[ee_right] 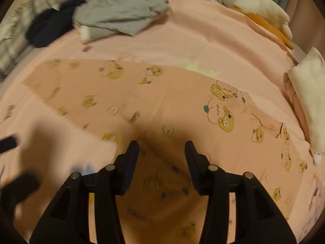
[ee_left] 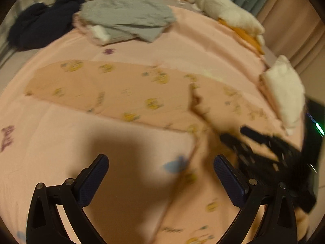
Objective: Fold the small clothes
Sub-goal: 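Fold the held sleeve across the garment body and release it, then grasp the other sleeve cuff with the left gripper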
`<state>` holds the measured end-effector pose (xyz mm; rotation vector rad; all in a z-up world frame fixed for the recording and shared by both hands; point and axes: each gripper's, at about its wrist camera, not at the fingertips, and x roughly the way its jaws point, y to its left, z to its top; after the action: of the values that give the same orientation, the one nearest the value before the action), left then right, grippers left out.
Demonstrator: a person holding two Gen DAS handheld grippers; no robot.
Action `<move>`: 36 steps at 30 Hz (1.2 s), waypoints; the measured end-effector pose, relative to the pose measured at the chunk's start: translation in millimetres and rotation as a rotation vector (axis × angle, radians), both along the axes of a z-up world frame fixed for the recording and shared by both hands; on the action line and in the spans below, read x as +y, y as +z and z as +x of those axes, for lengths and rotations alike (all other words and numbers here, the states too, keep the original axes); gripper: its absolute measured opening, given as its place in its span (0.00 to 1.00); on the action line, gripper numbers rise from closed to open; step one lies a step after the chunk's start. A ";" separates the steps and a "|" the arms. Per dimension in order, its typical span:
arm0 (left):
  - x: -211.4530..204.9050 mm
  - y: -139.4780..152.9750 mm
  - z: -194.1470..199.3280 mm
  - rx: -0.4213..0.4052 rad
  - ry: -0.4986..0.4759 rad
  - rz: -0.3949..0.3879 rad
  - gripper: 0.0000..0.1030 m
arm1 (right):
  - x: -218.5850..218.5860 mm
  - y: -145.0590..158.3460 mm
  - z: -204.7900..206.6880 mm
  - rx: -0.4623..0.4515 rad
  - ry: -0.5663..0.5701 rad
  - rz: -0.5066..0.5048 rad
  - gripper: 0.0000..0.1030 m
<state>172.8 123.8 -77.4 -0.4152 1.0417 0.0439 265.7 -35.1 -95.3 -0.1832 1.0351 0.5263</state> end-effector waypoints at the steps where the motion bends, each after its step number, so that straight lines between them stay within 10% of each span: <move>1: -4.8 3.3 7.3 -0.018 -0.013 -0.017 0.99 | -14.9 6.3 -4.0 0.007 -0.008 0.069 0.59; 5: -27.9 15.5 37.6 -0.077 -0.080 -0.074 0.99 | -108.9 14.8 -8.1 0.029 -0.170 0.311 0.65; 10: -57.1 6.9 83.3 -0.088 -0.153 -0.177 0.74 | -183.0 -22.2 -1.1 0.101 -0.371 0.263 0.26; 23: -43.4 -38.4 98.2 -0.007 -0.077 -0.165 0.57 | -245.3 -50.4 -35.5 0.152 -0.508 0.277 0.23; 36: 147.3 -27.8 -4.2 -0.113 0.345 -0.268 0.64 | -223.1 -12.6 -75.0 0.087 -0.441 0.379 0.42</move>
<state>168.6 271.1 -105.2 -0.8297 0.8573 0.1880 190.6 -258.2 -107.9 0.3999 1.0034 0.3201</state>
